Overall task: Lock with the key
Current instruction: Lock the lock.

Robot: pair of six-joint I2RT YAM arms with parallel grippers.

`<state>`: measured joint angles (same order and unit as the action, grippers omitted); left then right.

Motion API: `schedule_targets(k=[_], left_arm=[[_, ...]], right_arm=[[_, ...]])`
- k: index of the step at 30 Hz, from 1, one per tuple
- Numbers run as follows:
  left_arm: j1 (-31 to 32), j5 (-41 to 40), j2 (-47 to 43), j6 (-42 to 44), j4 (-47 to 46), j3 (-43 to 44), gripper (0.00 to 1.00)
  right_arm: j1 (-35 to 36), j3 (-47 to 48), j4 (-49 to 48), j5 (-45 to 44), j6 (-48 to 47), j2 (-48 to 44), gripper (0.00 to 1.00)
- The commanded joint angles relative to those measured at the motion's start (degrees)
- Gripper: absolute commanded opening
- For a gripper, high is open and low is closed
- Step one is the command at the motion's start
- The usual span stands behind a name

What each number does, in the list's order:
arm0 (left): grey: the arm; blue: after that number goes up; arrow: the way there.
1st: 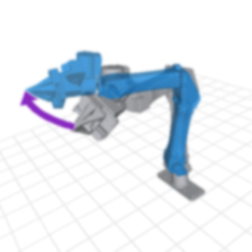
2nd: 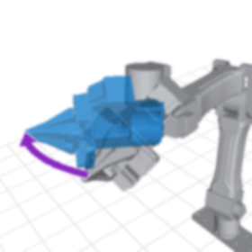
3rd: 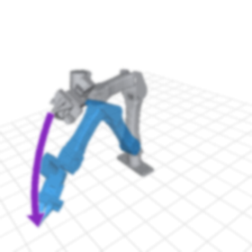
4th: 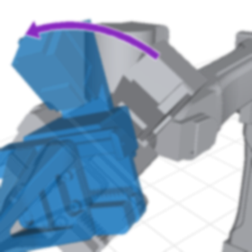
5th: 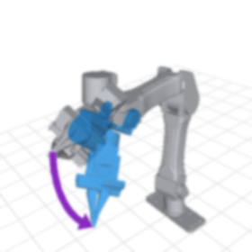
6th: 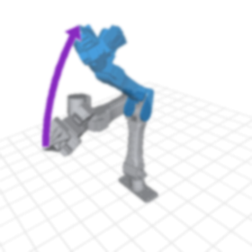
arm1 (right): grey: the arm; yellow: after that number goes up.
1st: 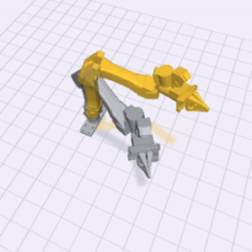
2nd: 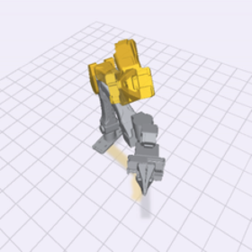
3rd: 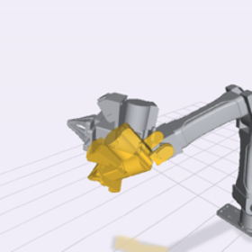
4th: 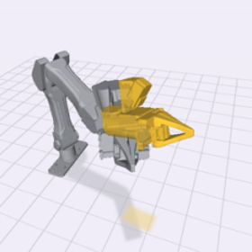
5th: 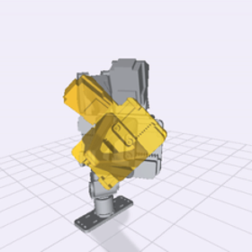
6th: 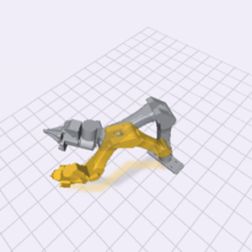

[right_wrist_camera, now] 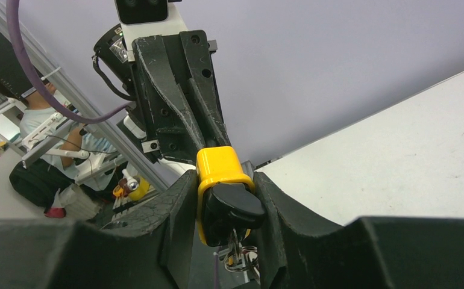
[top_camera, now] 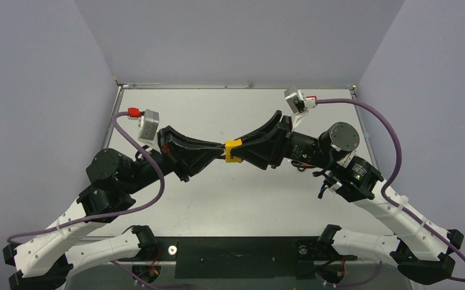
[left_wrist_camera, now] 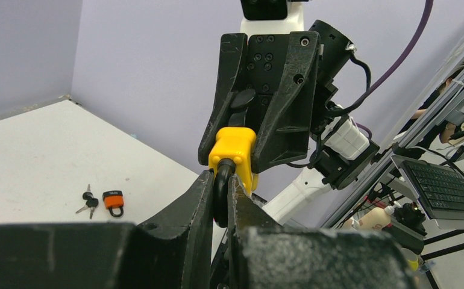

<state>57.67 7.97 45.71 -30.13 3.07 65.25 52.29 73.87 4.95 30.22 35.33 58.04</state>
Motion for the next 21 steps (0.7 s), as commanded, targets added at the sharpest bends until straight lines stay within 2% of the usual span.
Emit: schedule_targets(k=[1,6,13,15,16,18,21], left_arm=[[-0.4,2.4,1.7,-1.8,2.3,0.0,0.00],[-1.3,2.0,0.4,-2.1,2.6,0.2,0.00],[-1.7,1.3,-0.4,-2.6,1.5,0.5,0.00],[-1.8,0.6,-0.5,-3.1,1.3,1.0,0.00],[-1.8,0.2,-0.4,-3.4,1.5,1.2,0.00],[-2.2,-1.2,-0.4,-3.8,1.8,1.9,0.00],[-2.5,-2.4,-0.4,-4.0,2.7,2.9,0.00]], right_arm=[[-0.4,-1.4,-1.7,-0.2,-0.9,1.6,0.00],[-4.6,-4.4,-4.1,1.7,1.4,-1.7,0.00],[-5.6,-6.6,-6.9,3.1,2.7,-3.5,0.00],[-5.7,-6.8,-7.7,3.8,2.9,-3.6,0.12],[-5.7,-7.0,-8.0,3.9,3.0,-3.8,0.24],[-5.7,-7.3,-8.9,4.0,3.0,-4.2,0.36],[-6.5,-7.8,-9.2,4.3,2.8,-4.6,0.48]])
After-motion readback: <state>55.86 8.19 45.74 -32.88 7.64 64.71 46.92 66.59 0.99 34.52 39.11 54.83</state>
